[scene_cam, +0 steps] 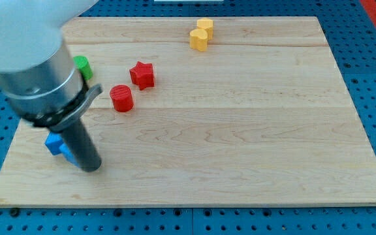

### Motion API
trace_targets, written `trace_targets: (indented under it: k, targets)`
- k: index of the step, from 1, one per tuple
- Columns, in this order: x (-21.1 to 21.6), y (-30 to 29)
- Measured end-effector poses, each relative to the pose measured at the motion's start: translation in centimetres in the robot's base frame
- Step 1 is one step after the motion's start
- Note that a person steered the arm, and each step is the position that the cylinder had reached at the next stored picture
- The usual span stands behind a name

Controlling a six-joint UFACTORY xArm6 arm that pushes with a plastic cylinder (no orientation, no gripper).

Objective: Move the red circle right to the red star

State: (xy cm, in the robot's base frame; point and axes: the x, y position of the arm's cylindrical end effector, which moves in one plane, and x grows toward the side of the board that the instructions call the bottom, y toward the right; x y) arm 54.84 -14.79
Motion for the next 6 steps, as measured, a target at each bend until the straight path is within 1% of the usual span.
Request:
trace_targets:
  k: [2,3,4,5,6]
  targets:
    - [-4.4,-0.3]
    - [-6.3,-2.5]
    - [-10.9,-2.5]
    - [-13.6,-0.9]
    - [-13.6,3.6]
